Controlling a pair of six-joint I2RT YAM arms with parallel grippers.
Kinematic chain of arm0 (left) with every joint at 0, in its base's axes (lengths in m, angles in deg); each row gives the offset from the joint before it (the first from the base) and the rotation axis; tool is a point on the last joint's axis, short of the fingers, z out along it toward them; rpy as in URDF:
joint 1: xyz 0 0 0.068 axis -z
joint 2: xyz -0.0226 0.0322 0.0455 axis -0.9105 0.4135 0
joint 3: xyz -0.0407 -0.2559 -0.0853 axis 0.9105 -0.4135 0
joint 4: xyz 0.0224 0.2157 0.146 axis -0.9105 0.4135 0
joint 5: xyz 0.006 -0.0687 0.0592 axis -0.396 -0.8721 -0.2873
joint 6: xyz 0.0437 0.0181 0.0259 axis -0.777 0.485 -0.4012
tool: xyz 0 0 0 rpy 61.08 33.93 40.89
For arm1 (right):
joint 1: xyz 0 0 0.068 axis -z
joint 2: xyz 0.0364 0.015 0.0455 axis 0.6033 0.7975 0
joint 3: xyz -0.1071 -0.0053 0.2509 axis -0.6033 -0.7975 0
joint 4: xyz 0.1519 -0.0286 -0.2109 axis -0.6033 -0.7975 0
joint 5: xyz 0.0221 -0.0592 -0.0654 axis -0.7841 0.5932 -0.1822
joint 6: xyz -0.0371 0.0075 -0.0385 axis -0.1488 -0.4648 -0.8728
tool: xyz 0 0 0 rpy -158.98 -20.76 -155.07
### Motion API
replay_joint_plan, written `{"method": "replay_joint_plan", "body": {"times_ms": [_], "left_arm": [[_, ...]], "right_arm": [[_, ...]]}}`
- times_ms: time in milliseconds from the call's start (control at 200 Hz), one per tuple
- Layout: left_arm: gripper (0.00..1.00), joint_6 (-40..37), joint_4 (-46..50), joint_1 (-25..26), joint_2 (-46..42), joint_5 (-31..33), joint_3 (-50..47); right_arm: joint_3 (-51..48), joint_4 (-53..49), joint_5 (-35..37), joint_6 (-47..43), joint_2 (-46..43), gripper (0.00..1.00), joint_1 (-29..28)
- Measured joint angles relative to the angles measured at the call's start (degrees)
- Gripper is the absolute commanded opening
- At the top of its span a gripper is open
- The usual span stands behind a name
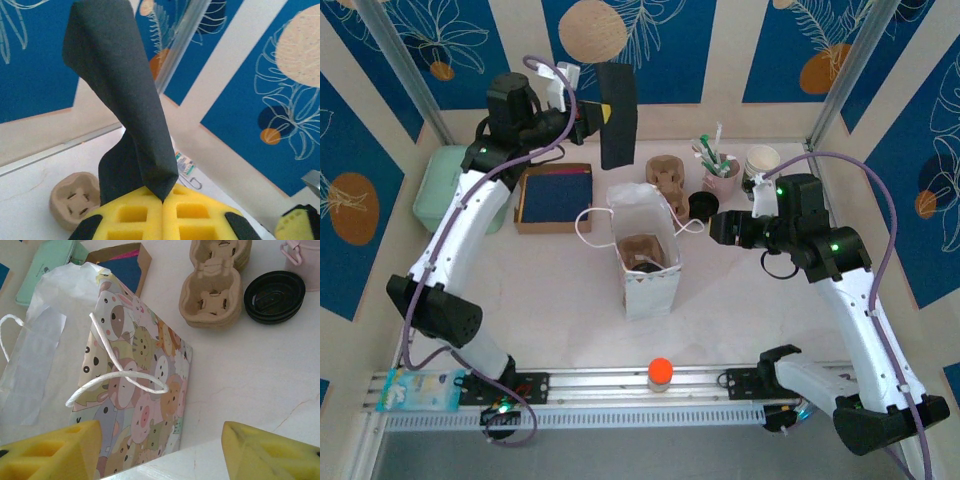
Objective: Pack the takeout coffee
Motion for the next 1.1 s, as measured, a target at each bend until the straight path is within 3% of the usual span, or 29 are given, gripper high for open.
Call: {"method": "replay_joint_plan", "body": {"times_ms": [550, 735, 1101], "left_arm": [[0.00, 5.22, -25.53, 1.88, -5.31, -9.18, -16.65], [0.00, 5.16, -36.26, 2.32, -7.69, -9.40, -25.24], [0.00, 3.54, -46.45, 2.47, -9.86, -9.60, -32.85]], "right_arm": [[0.00, 0.07, 0.00, 0.09, 0.07, 0.65, -0.04], [0.00, 0.07, 0.00, 0.44, 0.07, 0.65, -0.22], [-0.02, 0.07, 0.02, 0.44, 0.07, 0.65, -0.26]]}}
